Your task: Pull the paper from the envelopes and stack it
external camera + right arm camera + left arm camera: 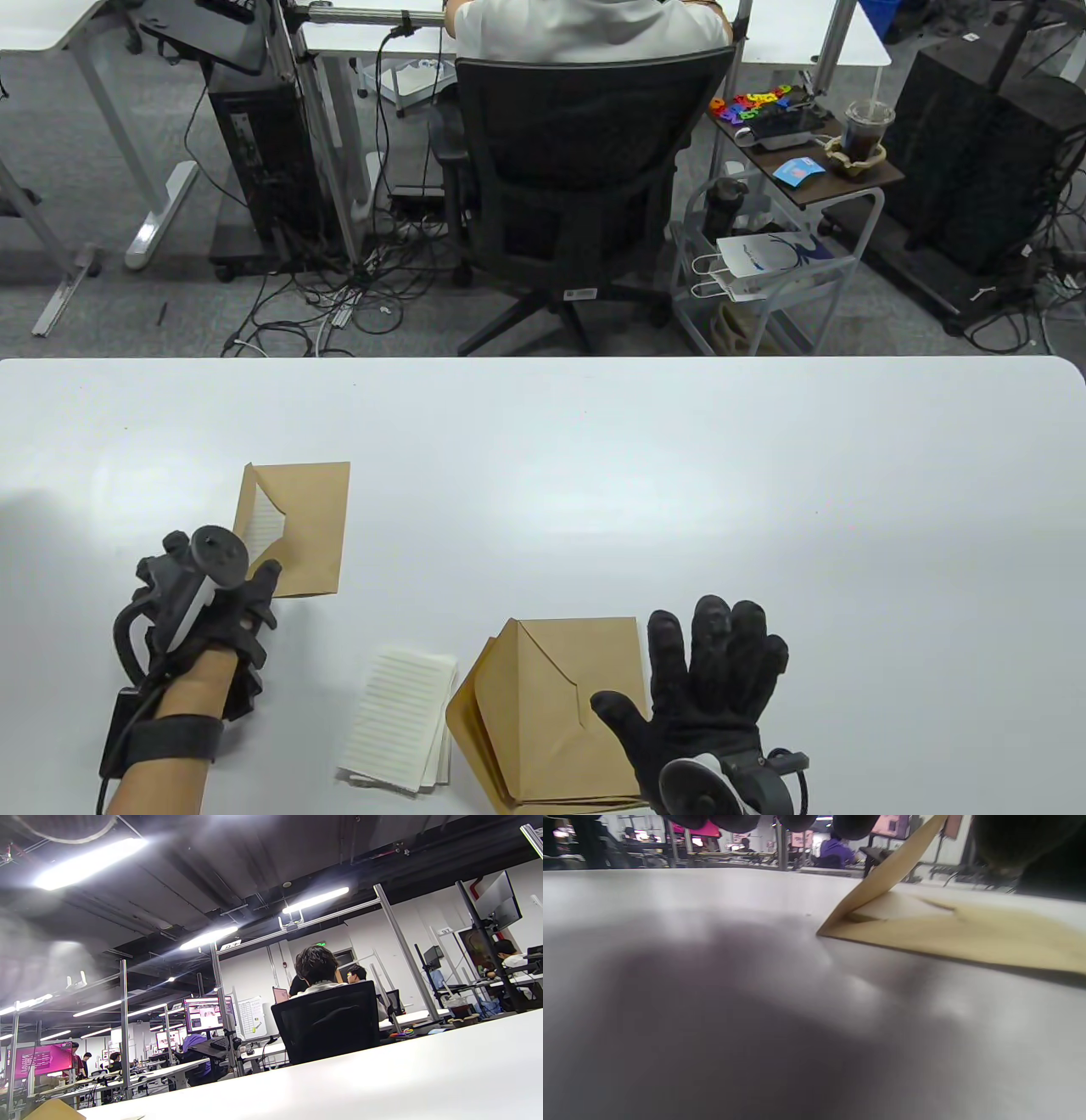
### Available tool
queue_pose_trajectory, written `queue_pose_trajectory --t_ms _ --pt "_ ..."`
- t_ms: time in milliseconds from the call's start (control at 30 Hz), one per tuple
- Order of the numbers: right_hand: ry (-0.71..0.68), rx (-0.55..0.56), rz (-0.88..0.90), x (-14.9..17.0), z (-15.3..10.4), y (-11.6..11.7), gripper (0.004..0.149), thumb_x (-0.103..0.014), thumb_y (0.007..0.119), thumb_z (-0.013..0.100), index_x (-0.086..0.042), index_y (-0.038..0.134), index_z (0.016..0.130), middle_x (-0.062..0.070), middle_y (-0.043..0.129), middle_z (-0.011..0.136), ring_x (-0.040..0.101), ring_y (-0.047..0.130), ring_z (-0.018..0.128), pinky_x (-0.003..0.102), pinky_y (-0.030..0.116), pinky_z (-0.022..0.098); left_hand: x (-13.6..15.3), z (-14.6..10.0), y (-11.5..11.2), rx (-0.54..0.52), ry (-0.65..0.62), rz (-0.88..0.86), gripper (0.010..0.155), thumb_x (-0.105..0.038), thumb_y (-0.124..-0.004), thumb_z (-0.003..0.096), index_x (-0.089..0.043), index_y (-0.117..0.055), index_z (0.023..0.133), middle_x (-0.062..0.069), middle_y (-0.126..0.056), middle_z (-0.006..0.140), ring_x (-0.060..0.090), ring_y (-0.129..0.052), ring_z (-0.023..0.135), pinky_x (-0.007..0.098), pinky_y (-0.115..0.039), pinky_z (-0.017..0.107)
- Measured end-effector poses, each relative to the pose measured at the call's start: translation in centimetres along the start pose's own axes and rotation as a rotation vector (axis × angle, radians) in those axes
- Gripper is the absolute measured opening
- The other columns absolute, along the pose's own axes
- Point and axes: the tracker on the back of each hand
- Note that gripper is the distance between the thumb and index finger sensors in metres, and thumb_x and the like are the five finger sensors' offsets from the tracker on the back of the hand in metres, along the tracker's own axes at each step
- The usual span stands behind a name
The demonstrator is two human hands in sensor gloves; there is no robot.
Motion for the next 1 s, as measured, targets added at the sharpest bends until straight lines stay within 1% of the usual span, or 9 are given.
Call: queue_pose_trajectory --t_ms 200,267,300,367,433,533,733,867,1000 --pt "0.002 -0.009 0.006 0.1 0.0 0.0 0.089 -0.068 0.066 0.036 -0.039 0.020 0.106 0.001 0.002 0.114 0.047 0.006 0.106 0.070 0.014 0.070 -0.7 2.4 -0.8 0.039 0.073 0.062 0.087 -0.068 -0.073 0.0440 -0.020 -0.050 0.112 0.011 -0.045 0.116 0.053 -0.045 0.107 0.067 -0.050 0.072" --pt "0.001 -0.014 0.003 0.1 0.1 0.1 0.089 -0.068 0.066 0.037 -0.039 0.019 0.107 0.001 0.002 0.114 0.047 0.006 0.106 0.070 0.014 0.070 -0.8 2.8 -1.3 0.037 0.083 0.055 0.079 -0.065 -0.074 0.0449 -0.020 -0.061 0.109 0.008 -0.055 0.114 0.051 -0.051 0.106 0.066 -0.052 0.072" --pt "0.001 -0.016 0.005 0.1 0.1 0.1 0.089 -0.068 0.066 0.037 -0.039 0.020 0.107 0.001 0.003 0.114 0.047 0.007 0.106 0.070 0.014 0.070 -0.7 3.0 -1.2 0.047 0.070 0.040 0.076 -0.063 -0.073 0.0473 -0.019 -0.061 0.109 0.008 -0.060 0.113 0.050 -0.053 0.106 0.066 -0.053 0.072" --pt "0.001 -0.024 0.000 0.1 0.1 0.3 0.089 -0.068 0.066 0.037 -0.038 0.020 0.107 0.002 0.003 0.114 0.046 0.007 0.107 0.070 0.015 0.070 -0.6 3.0 -0.9 -0.020 0.081 0.026 0.065 -0.058 -0.075 0.0511 -0.021 -0.071 0.105 0.005 -0.069 0.110 0.046 -0.061 0.106 0.065 -0.056 0.073" --pt "0.002 -0.032 -0.001 0.2 0.1 0.4 0.089 -0.068 0.066 0.037 -0.038 0.020 0.107 0.002 0.003 0.114 0.047 0.007 0.107 0.070 0.015 0.070 -0.4 3.0 -0.4 -0.084 0.091 0.023 0.055 -0.053 -0.075 0.0517 -0.022 -0.083 0.096 0.002 -0.081 0.103 0.043 -0.073 0.102 0.063 -0.062 0.071" --pt "0.003 -0.035 0.000 0.2 0.2 0.4 0.088 -0.068 0.066 0.037 -0.038 0.020 0.107 0.002 0.003 0.114 0.046 0.007 0.107 0.070 0.015 0.070 -0.1 3.0 -0.1 -0.144 0.091 0.013 0.050 -0.051 -0.077 0.0492 -0.022 -0.092 0.088 0.001 -0.091 0.094 0.039 -0.088 0.093 0.061 -0.069 0.068" --pt "0.001 -0.037 -0.002 0.2 0.2 0.4 0.088 -0.068 0.066 0.037 -0.038 0.021 0.107 0.002 0.003 0.114 0.046 0.010 0.107 0.070 0.016 0.070 1.0 2.1 0.9 -0.211 0.075 -0.065 0.049 -0.050 -0.077 0.0485 -0.022 -0.093 0.085 0.003 -0.096 0.089 0.038 -0.098 0.084 0.060 -0.074 0.065" --pt "0.012 -0.047 -0.002 0.3 0.3 0.5 0.088 -0.068 0.065 0.037 -0.038 0.021 0.107 0.002 0.003 0.114 0.046 0.010 0.107 0.070 0.016 0.071 1.7 0.9 3.2 -0.269 0.048 -0.155 0.049 -0.051 -0.077 0.0486 -0.022 -0.093 0.086 0.003 -0.097 0.087 0.037 -0.101 0.080 0.059 -0.076 0.064" --pt "0.029 -0.057 -0.003 0.6 0.5 0.7 0.088 -0.068 0.066 0.037 -0.038 0.021 0.107 0.002 0.004 0.115 0.046 0.010 0.107 0.070 0.016 0.071 2.0 -1.1 5.5 -0.305 -0.023 -0.302 0.050 -0.051 -0.077 0.0487 -0.022 -0.093 0.086 0.004 -0.100 0.084 0.035 -0.105 0.074 0.057 -0.079 0.061"
Point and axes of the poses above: the tracker on the back of each hand, its own x axis roughly to the little-finger side, its own z axis roughly from the wrist to the fingertips, y = z × x
